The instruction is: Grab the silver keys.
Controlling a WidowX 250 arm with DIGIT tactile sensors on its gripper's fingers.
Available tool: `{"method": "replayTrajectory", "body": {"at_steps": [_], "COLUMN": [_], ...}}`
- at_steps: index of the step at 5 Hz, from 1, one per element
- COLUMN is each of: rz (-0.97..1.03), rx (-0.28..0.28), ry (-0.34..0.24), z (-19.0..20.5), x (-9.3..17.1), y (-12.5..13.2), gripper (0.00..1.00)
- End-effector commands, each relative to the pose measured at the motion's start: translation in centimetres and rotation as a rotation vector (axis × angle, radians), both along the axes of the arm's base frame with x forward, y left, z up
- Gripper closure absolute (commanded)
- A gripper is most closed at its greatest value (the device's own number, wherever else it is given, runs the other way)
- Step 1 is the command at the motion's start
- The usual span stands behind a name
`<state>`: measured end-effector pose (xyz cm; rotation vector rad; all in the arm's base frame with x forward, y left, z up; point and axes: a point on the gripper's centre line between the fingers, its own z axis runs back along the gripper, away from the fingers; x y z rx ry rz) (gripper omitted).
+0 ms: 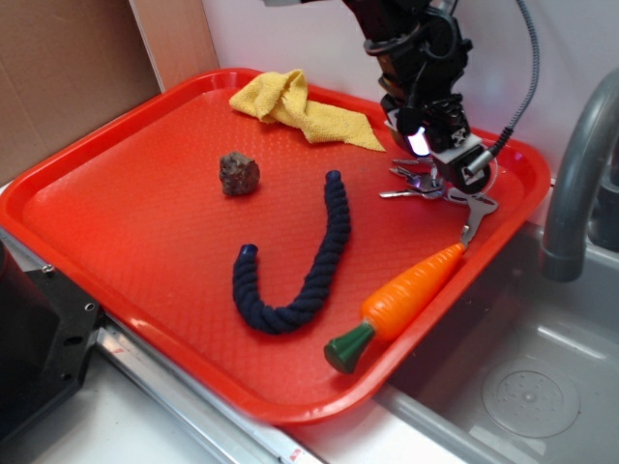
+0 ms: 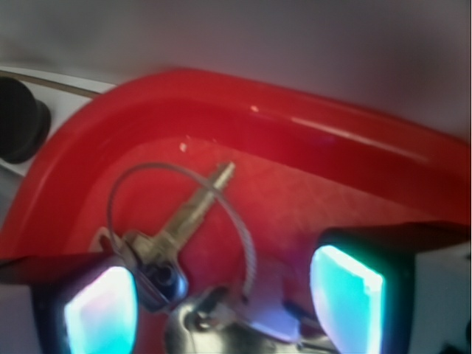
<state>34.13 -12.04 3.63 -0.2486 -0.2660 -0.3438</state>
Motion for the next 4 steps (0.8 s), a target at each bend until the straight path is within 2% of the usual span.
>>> {"method": "replayTrajectory", "body": {"at_steps": [1,2,4], "rz": [-0.058,-0.057,-0.016], "rx": [0.008,0.013,0.03], "ry": [-0.086,-0.069,-0.033], "z": [1.9,1.3,0.1], "x": [1.2,0.9,1.9], "y": [-2.8,-2.8,-0.9], "gripper": [0.0,0.0,0.0]}}
